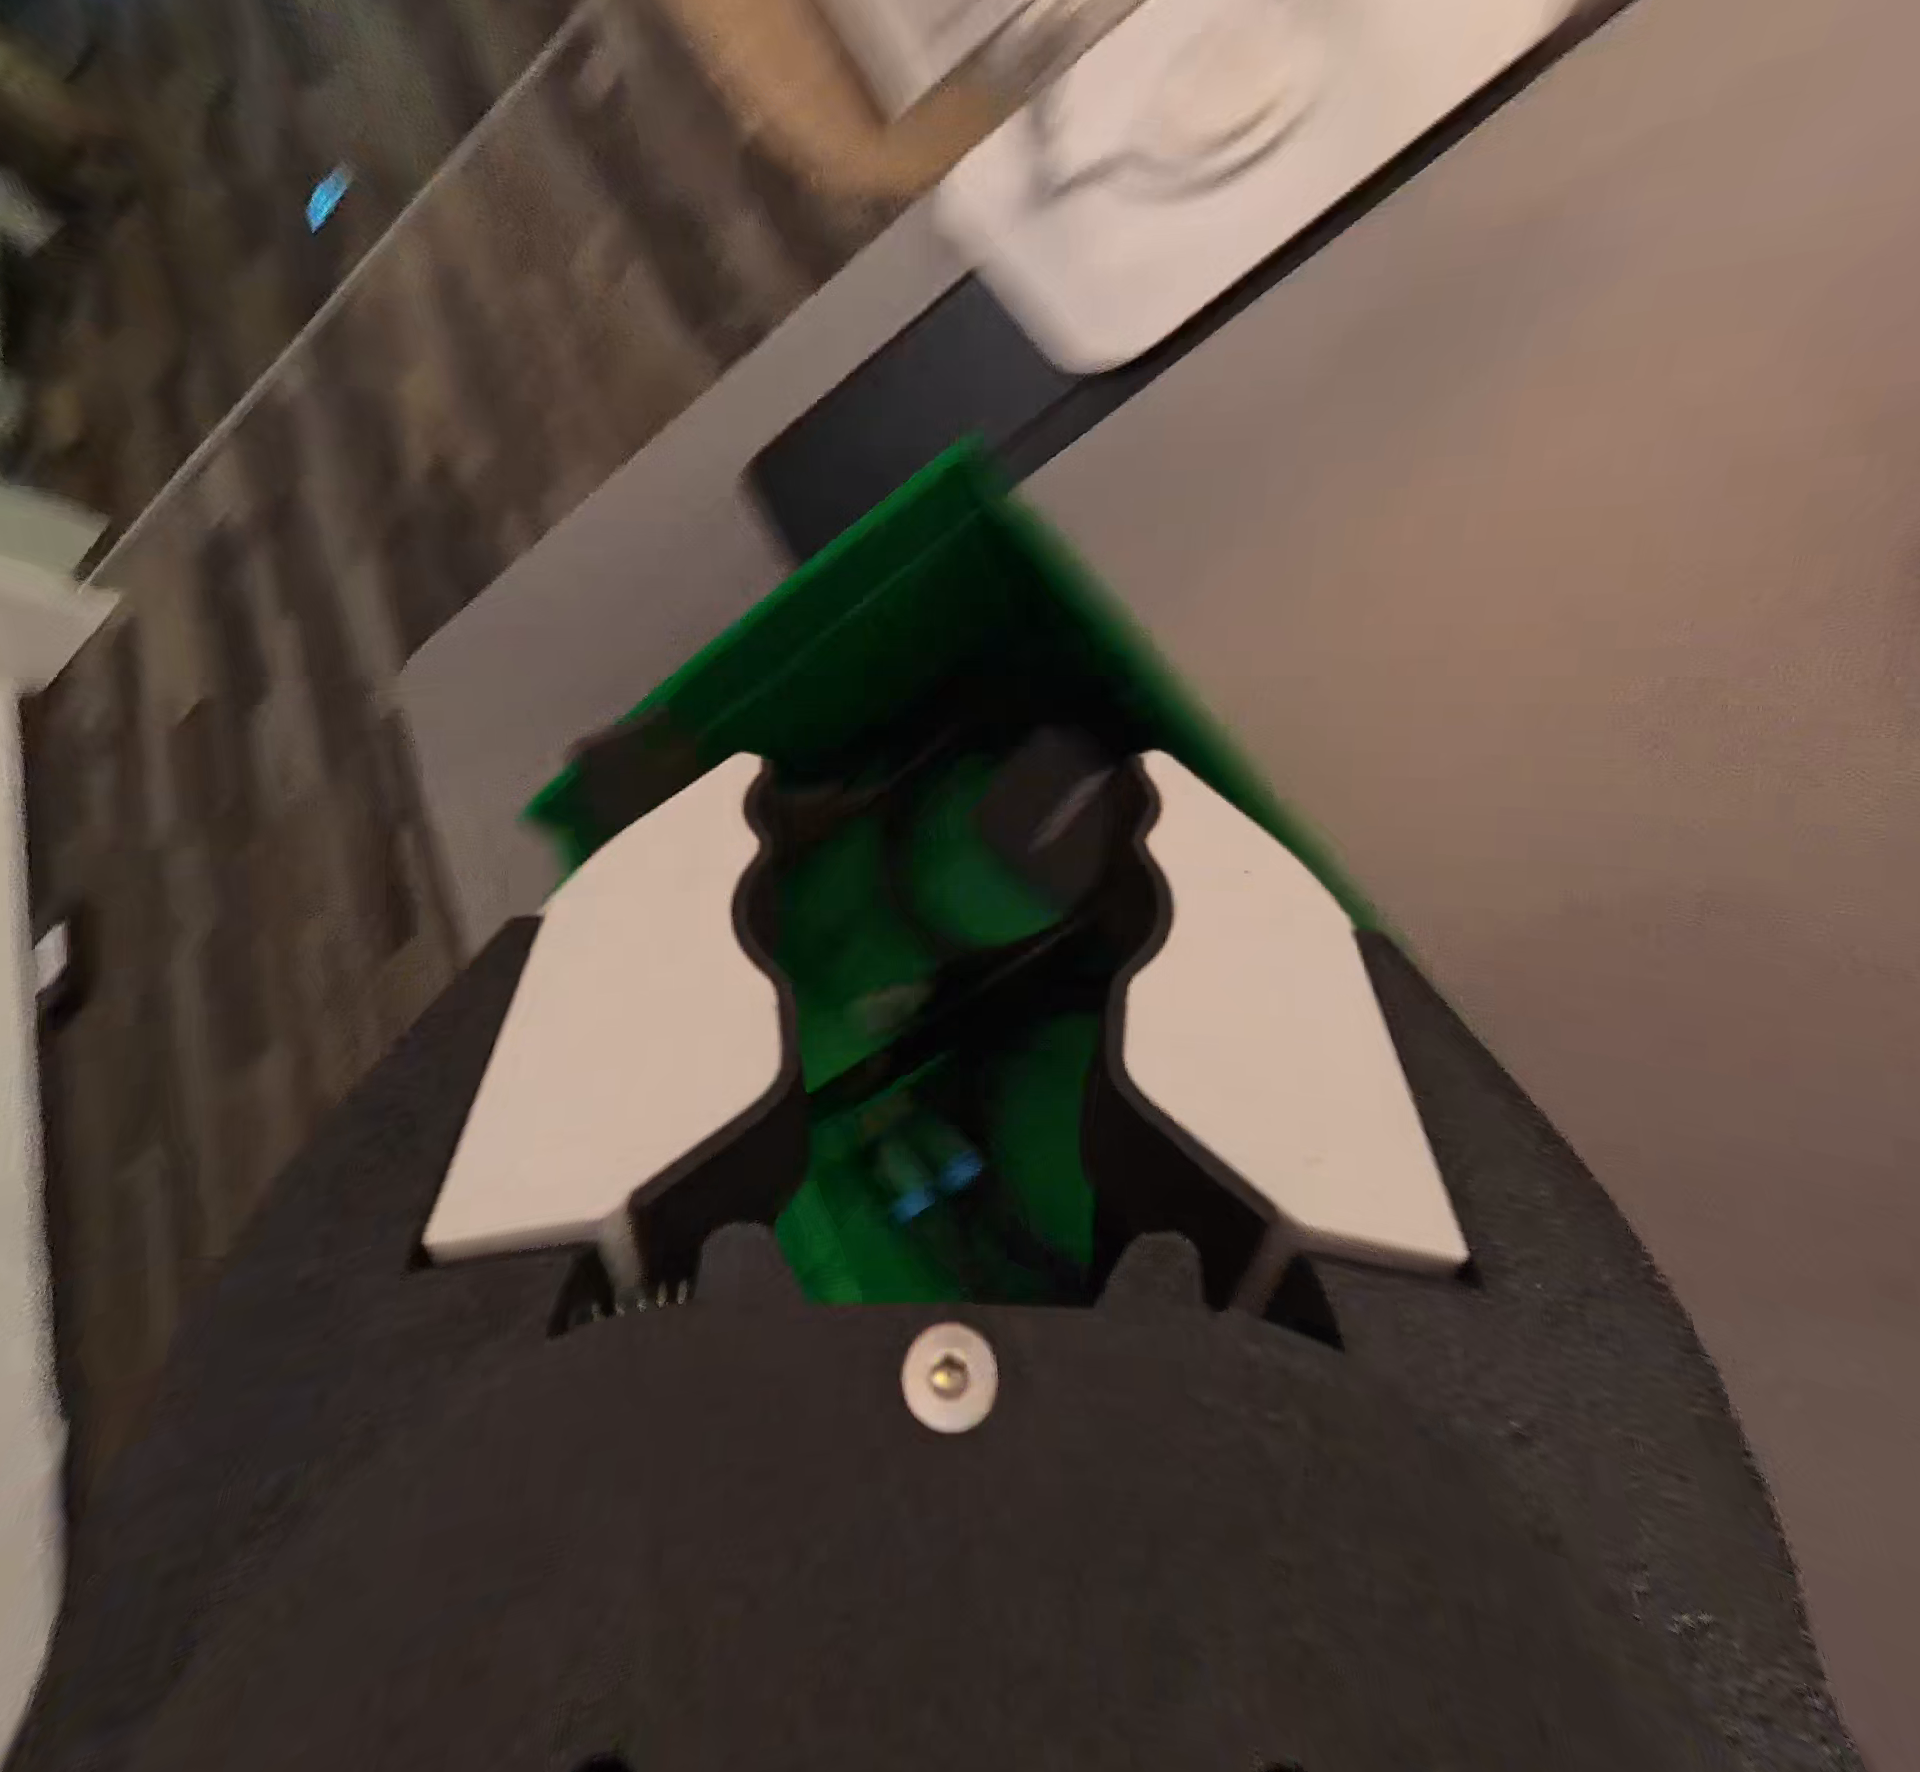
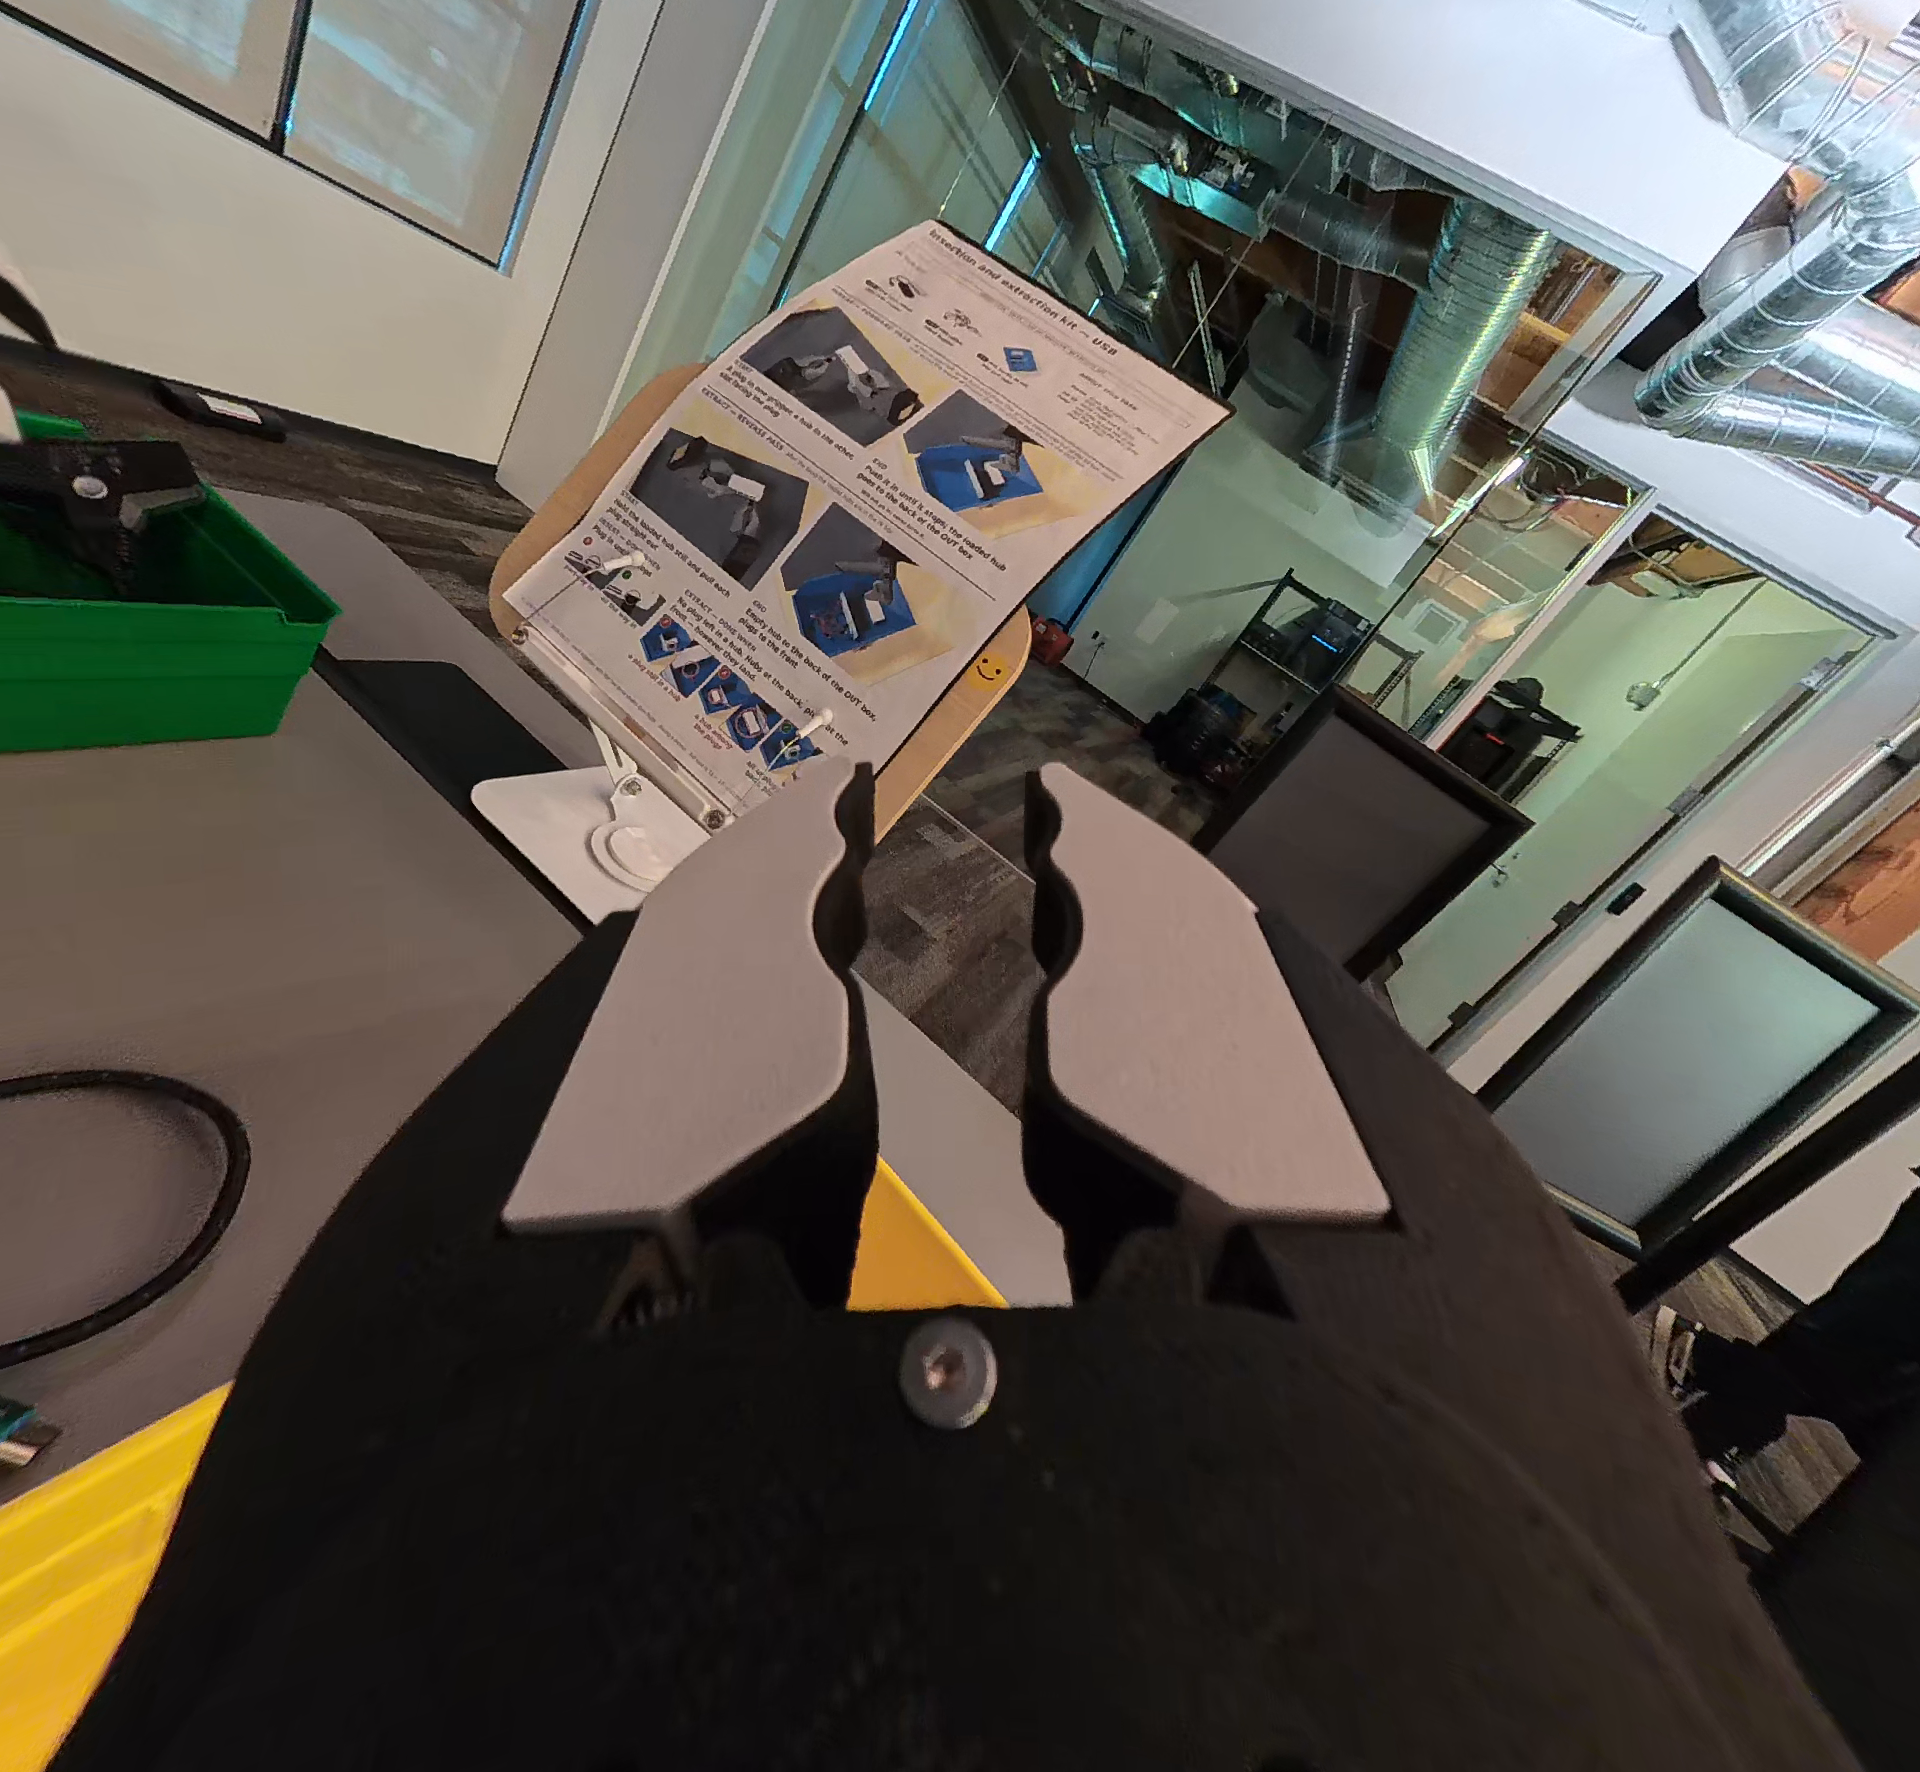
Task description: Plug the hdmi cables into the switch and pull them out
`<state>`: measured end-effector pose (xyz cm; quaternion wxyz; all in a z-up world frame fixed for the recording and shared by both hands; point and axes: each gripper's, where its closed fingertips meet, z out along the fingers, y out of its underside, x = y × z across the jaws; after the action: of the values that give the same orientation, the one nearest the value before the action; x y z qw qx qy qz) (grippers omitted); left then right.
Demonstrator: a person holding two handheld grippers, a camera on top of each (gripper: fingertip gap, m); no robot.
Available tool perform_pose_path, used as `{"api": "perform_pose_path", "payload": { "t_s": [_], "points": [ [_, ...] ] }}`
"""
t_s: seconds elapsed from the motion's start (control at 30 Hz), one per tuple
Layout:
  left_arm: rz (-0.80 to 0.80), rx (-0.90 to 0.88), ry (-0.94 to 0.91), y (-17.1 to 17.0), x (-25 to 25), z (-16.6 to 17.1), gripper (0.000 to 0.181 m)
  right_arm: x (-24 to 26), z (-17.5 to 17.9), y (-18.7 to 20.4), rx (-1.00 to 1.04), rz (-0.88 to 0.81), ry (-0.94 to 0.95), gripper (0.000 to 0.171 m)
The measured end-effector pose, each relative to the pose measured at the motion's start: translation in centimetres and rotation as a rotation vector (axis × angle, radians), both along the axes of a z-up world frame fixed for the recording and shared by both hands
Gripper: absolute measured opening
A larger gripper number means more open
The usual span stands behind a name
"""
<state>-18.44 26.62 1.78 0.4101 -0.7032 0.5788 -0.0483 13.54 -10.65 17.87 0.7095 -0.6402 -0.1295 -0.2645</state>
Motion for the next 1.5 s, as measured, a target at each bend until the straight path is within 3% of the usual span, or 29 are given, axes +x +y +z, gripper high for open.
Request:
{"api": "perform_pose_path", "payload": {
  "t_s": [0.1, 0.2, 0.7, 0.77, 0.93, 1.1, 1.37, 1.5],
  "points": [
    [0.112, 0.006, 0.164, 6.4, -4.3, -2.9, 0.072, 0.1, -0.4, 0.4, -0.018, -0.012, -0.009, 0.027],
    [0.122, 0.002, 0.257, 9.2, -5.5, -5.9, 0.078, 0.2, -0.9, 1.0, -0.041, -0.026, -0.017, 0.027],
    [0.097, 0.09, 0.453, 13.3, -5.2, -11.0, 0.076, 0.9, -4.1, 4.0, -0.179, -0.073, -0.06, 0.028],
    [0.107, 0.131, 0.469, 13.7, -5.3, -11.1, 0.067, 0.9, -4.4, 4.2, -0.192, -0.081, -0.071, 0.028],
    [0.101, 0.19, 0.444, 13.7, -5.4, -10.4, 0.065, 0.8, -4.8, 4.6, -0.21, -0.079, -0.077, 0.028],
    [0.117, 0.323, 0.393, 12.7, -5.7, -6.1, 0.063, 0.3, -5.1, 5.2, -0.214, -0.048, -0.065, 0.028],
    [0.108, 0.655, 0.32, 7.9, -4.3, 7.5, 0.061, -1.4, -6.1, 6.5, -0.246, 0.007, -0.077, 0.028],
    [0.069, 0.73, 0.293, 4.4, -2.9, 12.6, 0.061, -2.0, -6.3, 6.9, -0.254, 0.031, -0.073, 0.028]
  ]
}}
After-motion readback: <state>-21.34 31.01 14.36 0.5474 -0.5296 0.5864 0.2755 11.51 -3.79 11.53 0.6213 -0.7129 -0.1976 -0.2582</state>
